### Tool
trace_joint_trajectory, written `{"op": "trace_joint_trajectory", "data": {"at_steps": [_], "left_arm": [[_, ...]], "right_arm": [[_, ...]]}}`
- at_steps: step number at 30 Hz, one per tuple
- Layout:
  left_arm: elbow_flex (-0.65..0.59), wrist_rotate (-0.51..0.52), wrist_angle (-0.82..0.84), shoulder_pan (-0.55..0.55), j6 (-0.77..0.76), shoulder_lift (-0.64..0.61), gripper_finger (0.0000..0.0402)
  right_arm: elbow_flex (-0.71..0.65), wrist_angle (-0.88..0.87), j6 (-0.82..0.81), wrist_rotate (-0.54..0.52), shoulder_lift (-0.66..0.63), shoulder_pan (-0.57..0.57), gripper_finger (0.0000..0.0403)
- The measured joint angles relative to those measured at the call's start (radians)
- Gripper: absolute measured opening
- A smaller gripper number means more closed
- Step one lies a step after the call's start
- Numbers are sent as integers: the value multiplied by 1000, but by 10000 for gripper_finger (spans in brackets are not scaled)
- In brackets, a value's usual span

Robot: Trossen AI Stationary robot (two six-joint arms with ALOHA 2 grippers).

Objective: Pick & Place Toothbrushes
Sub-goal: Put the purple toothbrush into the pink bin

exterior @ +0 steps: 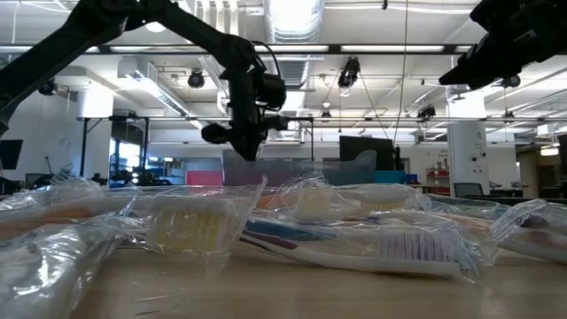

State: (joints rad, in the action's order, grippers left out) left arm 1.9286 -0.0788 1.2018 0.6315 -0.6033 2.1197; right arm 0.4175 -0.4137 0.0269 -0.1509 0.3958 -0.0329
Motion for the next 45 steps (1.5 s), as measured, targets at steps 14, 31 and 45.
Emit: {"op": "trace_joint_trajectory", "data": {"at_steps": [14,31,45], "left_arm": [[-104,-3,-36,43,-11,0,28],[-183,-5,-95,85,4,0,30],[-183,36,-95,85,3,-1,81]], "right_arm": [[0,0,0,0,0,0,8],[0,0,0,0,0,0,8],[0,0,0,0,0,0,8]]}}
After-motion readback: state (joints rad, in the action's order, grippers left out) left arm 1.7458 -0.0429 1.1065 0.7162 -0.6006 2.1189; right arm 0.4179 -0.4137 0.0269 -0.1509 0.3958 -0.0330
